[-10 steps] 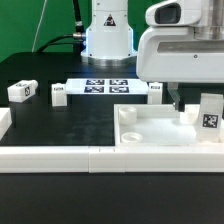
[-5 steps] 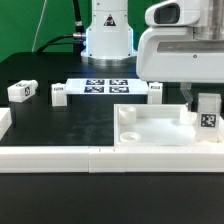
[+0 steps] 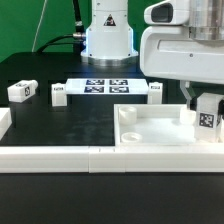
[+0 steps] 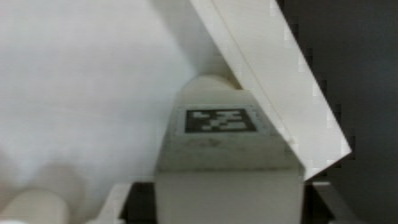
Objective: Assemble one leg
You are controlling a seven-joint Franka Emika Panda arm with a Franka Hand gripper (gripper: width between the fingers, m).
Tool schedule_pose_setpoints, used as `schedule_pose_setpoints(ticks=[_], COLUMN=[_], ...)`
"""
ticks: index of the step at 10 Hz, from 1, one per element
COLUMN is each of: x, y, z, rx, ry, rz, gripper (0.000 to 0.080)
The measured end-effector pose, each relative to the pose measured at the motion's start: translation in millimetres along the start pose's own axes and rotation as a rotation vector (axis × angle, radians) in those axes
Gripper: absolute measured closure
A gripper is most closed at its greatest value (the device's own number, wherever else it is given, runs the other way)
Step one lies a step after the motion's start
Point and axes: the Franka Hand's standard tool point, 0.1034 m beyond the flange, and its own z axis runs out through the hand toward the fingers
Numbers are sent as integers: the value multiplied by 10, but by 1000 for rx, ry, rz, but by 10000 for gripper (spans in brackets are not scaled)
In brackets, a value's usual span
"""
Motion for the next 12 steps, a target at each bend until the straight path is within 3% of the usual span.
schedule_pose_setpoints(ticks=[7,12], x=[-15,2], y=[30,34], z=[3,-6], rx=[-1,-1], ry=[-14,-16], rz=[918,1158], gripper=[509,508])
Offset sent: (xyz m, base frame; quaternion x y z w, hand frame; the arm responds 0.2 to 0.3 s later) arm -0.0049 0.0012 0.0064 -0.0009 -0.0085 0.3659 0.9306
